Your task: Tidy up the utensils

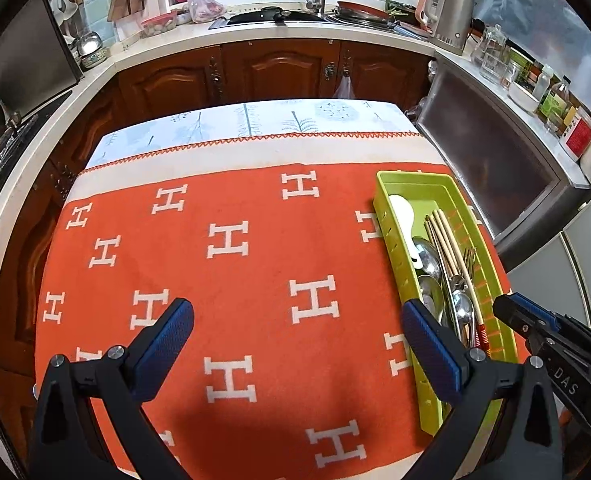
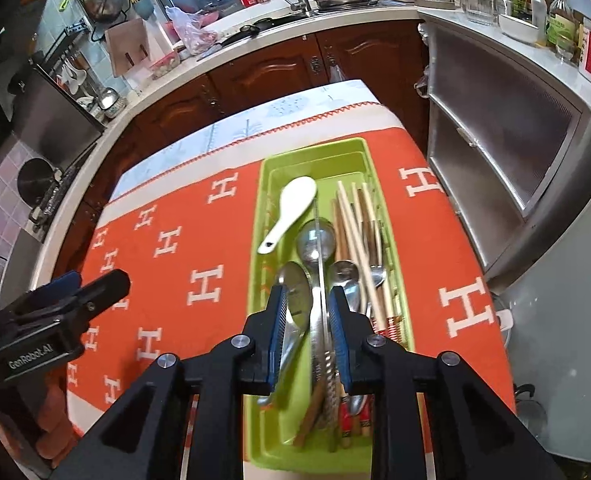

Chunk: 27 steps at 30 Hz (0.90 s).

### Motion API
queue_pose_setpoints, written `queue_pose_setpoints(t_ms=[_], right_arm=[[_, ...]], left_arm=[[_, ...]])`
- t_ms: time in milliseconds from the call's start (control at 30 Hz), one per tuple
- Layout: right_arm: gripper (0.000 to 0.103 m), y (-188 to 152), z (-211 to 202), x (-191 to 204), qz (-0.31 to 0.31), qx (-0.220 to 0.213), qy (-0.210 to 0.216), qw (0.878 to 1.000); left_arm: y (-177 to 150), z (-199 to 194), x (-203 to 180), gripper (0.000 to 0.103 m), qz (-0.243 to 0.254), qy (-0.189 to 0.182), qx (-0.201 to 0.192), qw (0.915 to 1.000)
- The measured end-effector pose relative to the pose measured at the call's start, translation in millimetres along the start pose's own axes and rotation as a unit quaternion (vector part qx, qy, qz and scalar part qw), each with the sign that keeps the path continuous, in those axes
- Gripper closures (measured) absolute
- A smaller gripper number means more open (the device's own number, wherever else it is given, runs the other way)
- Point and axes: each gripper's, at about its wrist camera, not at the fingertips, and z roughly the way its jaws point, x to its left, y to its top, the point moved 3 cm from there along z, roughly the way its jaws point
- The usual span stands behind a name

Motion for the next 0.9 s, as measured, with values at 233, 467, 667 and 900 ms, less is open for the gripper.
queue_pose_setpoints(t_ms=[233, 467, 667, 900], right_arm=[[0.065, -10.9, -16.2, 11.2, 0.006, -0.006, 0.007, 1.000], [0.061, -26.1, -32.7, 31.0, 0.007, 0.000, 0.024, 1.000], [0.055, -34.6, -57.4, 68.8, -0.019, -0.011, 0.033, 0.999], [0.053, -38.7, -97.1, 120.1, -0.055, -0.037, 0.049, 0.997]], left_arm=[[-13.2, -12.3, 6.3, 0.001, -0.002, 0.002, -0.002, 1.0000], [-28.8, -32.0, 14.7, 0.001, 0.011, 0.014, -0.017, 0.9997], [-39.7, -68.9, 28.5, 0.001, 0.022, 0.033, -0.051, 0.9979], [-45.4, -107.7, 51.5, 0.001, 0.016, 0.042, -0.071, 0.9965]])
